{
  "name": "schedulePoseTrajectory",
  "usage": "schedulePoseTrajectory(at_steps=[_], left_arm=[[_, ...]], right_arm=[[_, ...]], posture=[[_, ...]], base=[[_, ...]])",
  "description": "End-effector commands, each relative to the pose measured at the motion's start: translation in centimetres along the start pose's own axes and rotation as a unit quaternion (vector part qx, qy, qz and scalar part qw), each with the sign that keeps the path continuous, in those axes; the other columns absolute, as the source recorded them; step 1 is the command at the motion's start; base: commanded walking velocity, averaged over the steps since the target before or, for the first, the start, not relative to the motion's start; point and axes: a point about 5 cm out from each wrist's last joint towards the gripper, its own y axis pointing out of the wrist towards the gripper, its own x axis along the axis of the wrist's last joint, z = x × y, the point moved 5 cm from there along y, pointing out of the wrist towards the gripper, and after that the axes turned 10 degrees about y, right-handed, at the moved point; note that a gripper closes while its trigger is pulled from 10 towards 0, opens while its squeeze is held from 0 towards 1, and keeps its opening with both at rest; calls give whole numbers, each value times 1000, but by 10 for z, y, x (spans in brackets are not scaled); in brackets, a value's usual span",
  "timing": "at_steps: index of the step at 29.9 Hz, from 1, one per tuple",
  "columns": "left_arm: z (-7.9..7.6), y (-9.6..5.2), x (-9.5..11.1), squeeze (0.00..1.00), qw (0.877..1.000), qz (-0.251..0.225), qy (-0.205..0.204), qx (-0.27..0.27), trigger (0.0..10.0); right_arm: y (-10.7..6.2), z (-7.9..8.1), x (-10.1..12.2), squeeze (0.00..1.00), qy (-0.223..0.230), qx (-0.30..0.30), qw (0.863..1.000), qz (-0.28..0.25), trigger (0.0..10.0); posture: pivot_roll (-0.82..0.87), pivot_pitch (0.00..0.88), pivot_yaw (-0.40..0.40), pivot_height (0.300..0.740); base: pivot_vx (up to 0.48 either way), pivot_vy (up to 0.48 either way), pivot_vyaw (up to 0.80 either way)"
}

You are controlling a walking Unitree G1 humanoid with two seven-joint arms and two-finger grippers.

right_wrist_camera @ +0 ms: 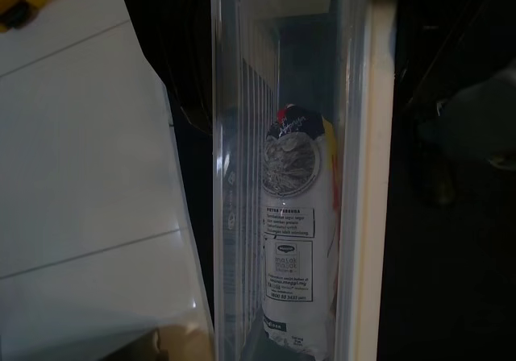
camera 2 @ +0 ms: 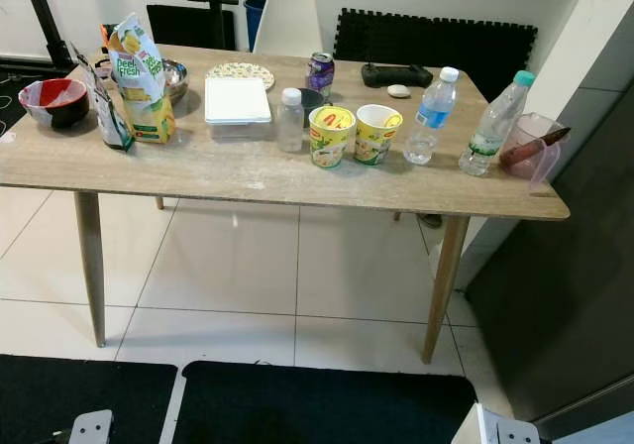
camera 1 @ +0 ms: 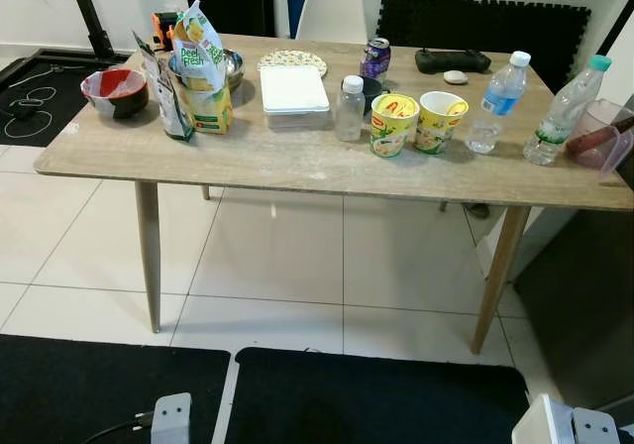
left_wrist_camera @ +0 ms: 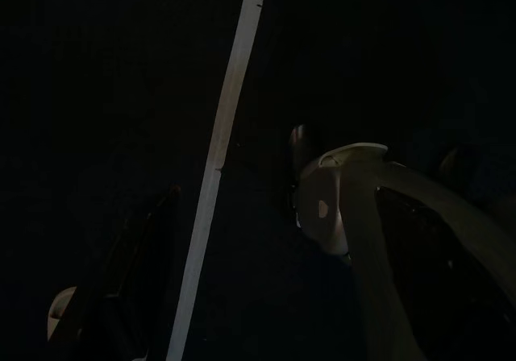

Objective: Restocking fridge

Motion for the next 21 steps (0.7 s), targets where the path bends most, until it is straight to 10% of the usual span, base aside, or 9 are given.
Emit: schedulePoseTrajectory(at_steps=[1,21], left_arm=[[-11,0,-7,0,1000,13,8,-12,10000],[0,-1,-5,0,1000,10,29,5,10000]], right_arm=[[0,-2,-3,0,6,-7,1000,0,10000],[-1,17,-28,0,8,0,1000,27,10000]], posture=[[-15,69,-52,740],[-23,38,-17,740]], base=[[0,0,0],[0,0,0]])
